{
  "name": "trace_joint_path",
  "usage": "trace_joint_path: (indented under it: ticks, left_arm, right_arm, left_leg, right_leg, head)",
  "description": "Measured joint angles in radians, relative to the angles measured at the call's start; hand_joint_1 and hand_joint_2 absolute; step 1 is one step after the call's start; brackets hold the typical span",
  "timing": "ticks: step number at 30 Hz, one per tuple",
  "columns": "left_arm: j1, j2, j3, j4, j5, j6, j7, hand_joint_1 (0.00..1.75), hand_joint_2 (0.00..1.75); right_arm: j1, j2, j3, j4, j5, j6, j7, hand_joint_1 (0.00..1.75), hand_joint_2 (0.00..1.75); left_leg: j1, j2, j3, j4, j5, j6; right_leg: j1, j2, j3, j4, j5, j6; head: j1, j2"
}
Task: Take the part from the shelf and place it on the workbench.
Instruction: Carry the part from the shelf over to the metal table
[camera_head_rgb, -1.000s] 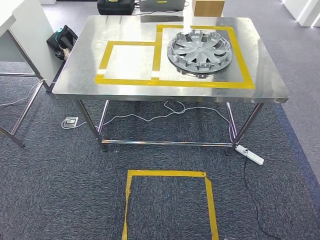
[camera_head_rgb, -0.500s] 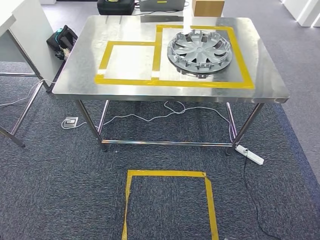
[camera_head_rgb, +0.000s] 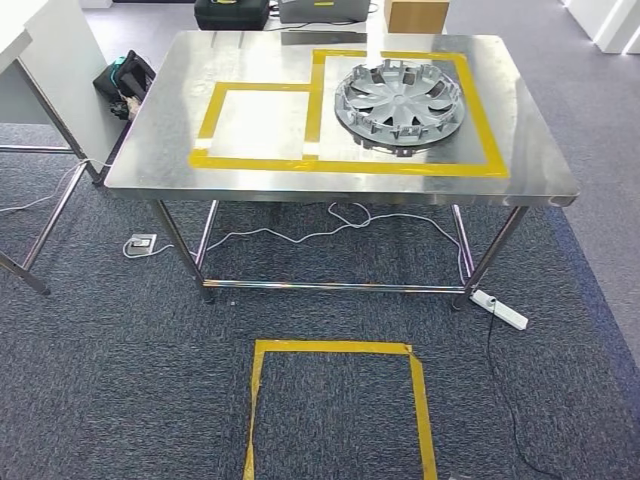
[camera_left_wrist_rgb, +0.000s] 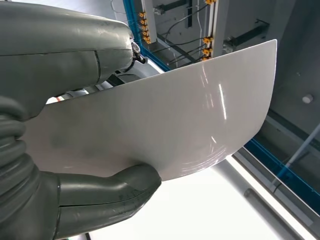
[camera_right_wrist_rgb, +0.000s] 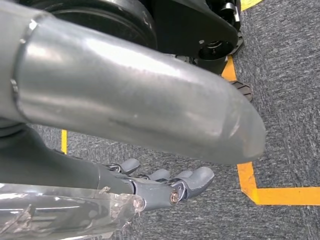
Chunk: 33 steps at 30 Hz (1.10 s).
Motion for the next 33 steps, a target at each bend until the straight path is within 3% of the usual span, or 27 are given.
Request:
trace_joint_path:
  ticks: [3,7,9,11,12,13,14,16,18,21,23,26,27,28,29,31,33]
  left_arm:
    - [0.000,0.000,0.000,0.000,-0.001,0.000,0.000,1.75,1.75]
    - [0.002,0.000,0.000,0.000,-0.002,0.002,-0.002,1.75,1.75]
    - [0.004,-0.001,0.000,0.000,-0.003,0.003,-0.003,1.75,1.75]
    - [0.005,-0.002,0.000,0.000,-0.003,0.004,-0.003,1.75,1.75]
    - [0.006,-0.002,0.000,0.000,-0.003,0.005,-0.003,1.75,1.75]
    - [0.007,-0.003,0.000,0.000,-0.003,0.005,-0.003,1.75,1.75]
    - [0.008,-0.003,0.000,0.000,-0.003,0.005,-0.003,1.75,1.75]
    - [0.008,-0.004,0.000,0.000,-0.002,0.005,-0.003,1.75,1.75]
    - [0.008,-0.004,0.000,0.000,-0.001,0.005,-0.003,1.75,1.75]
    - [0.009,-0.004,-0.001,0.000,-0.001,0.005,-0.003,1.75,1.75]
    - [0.008,-0.004,-0.001,0.000,0.000,0.005,-0.003,1.75,1.75]
    - [0.009,-0.004,-0.001,0.000,0.000,0.005,-0.003,1.75,1.75]
    - [0.009,-0.004,-0.001,0.000,0.000,0.005,-0.003,1.75,1.75]
    - [0.010,-0.004,-0.001,0.000,0.000,0.005,-0.003,1.75,1.75]
    - [0.010,-0.004,-0.001,0.000,0.000,0.005,-0.003,1.75,1.75]
    - [0.010,-0.004,-0.001,0.000,0.000,0.005,-0.003,1.75,1.75]
    - [0.010,-0.004,-0.001,0.000,0.000,0.005,-0.003,1.75,1.75]
  right_arm:
    - [0.000,0.000,0.000,0.000,0.000,0.000,-0.001,0.00,0.00]
    - [-0.002,0.000,0.000,0.000,0.002,0.000,0.000,0.00,0.00]
    - [-0.002,0.000,0.000,0.000,0.002,-0.001,0.001,0.00,0.00]
    - [0.000,0.000,0.000,0.000,0.003,-0.001,0.002,0.00,0.00]
    - [0.001,0.000,0.000,0.000,0.003,-0.001,0.003,0.00,0.00]
    - [0.002,0.000,0.000,0.000,0.003,-0.001,0.003,0.00,0.00]
    - [0.003,0.000,0.000,0.000,0.004,-0.001,0.003,0.00,0.00]
    - [0.004,0.000,0.000,0.000,0.005,-0.002,0.003,0.00,0.00]
    - [0.003,0.001,0.000,0.000,0.006,-0.002,0.004,0.00,0.00]
    - [0.003,0.002,0.000,0.001,0.006,-0.004,0.005,0.00,0.00]
    - [0.003,0.002,0.000,0.001,0.007,-0.005,0.005,0.00,0.00]
    - [0.003,0.002,0.000,0.001,0.007,-0.005,0.004,0.00,0.00]
    - [0.004,0.002,0.000,0.001,0.007,-0.005,0.004,0.00,0.00]
    - [0.004,0.002,0.000,0.001,0.007,-0.005,0.004,0.00,0.00]
    - [0.004,0.002,0.000,0.001,0.007,-0.005,0.004,0.00,0.00]
    - [0.004,0.002,0.000,0.001,0.007,-0.005,0.004,0.00,0.00]
    - [0.003,0.002,0.000,0.001,0.007,-0.004,0.004,0.00,0.00]
  left_leg:
    - [-0.002,0.000,-0.001,0.001,-0.001,0.002]
    - [0.000,-0.001,0.007,-0.022,0.005,0.024]
    - [0.006,-0.001,0.017,-0.037,0.014,0.026]
    - [0.007,-0.002,0.018,-0.038,0.012,0.027]
    - [0.008,-0.003,0.019,-0.037,0.011,0.025]
    - [0.010,-0.004,0.020,-0.036,0.010,0.022]
    - [0.014,-0.006,0.021,-0.034,0.007,0.016]
    - [0.022,-0.010,0.022,-0.021,-0.004,-0.001]
    - [0.022,-0.013,0.018,-0.004,-0.016,-0.019]
    - [0.024,-0.015,0.015,0.001,-0.018,-0.036]
    - [0.027,-0.012,0.001,0.035,-0.041,-0.042]
    - [0.023,-0.008,-0.094,0.220,-0.125,-0.042]
    - [0.022,-0.008,-0.126,0.275,-0.140,-0.041]
    - [0.022,-0.008,-0.143,0.298,-0.136,-0.039]
    - [0.021,-0.008,-0.140,0.283,-0.112,-0.035]
    - [0.020,-0.006,-0.090,0.169,-0.037,-0.028]
    - [0.017,-0.003,-0.040,0.061,-0.004,-0.024]
  right_leg:
    - [-0.001,0.000,0.001,-0.002,0.001,0.002]
    - [-0.005,0.001,-0.002,-0.002,-0.002,0.019]
    - [-0.007,0.005,-0.040,0.069,-0.044,0.027]
    - [-0.012,0.006,-0.106,0.200,-0.105,0.034]
    - [-0.016,0.006,-0.132,0.248,-0.119,0.038]
    - [-0.020,0.006,-0.140,0.262,-0.112,0.042]
    - [-0.024,0.006,-0.129,0.235,-0.087,0.047]
    - [-0.036,0.009,-0.067,0.112,-0.025,0.062]
    - [-0.041,0.019,-0.024,0.035,-0.006,0.057]
    - [-0.037,0.023,-0.023,0.036,-0.013,0.024]
    - [-0.036,0.022,-0.022,0.038,-0.014,0.008]
    - [-0.033,0.017,-0.020,0.037,-0.018,-0.006]
    - [-0.031,0.016,-0.019,0.037,-0.020,-0.008]
    - [-0.030,0.015,-0.017,0.037,-0.022,-0.009]
    - [-0.029,0.015,-0.014,0.037,-0.024,-0.009]
    - [-0.029,0.016,-0.005,0.037,-0.031,-0.005]
    - [-0.025,0.017,0.000,0.038,-0.039,0.006]
  head:
    - [0.000,0.000]
    - [0.000,0.000]
    - [0.004,0.000]
    - [0.008,0.000]
    - [0.008,0.000]
    - [0.008,0.000]
    - [0.008,0.000]
    - [0.009,0.000]
    - [0.012,0.000]
    - [0.011,0.000]
    - [0.009,0.000]
    - [0.006,0.000]
    - [0.006,0.000]
    - [0.006,0.000]
    - [0.006,0.000]
    - [0.006,0.000]
    - [0.006,0.000]
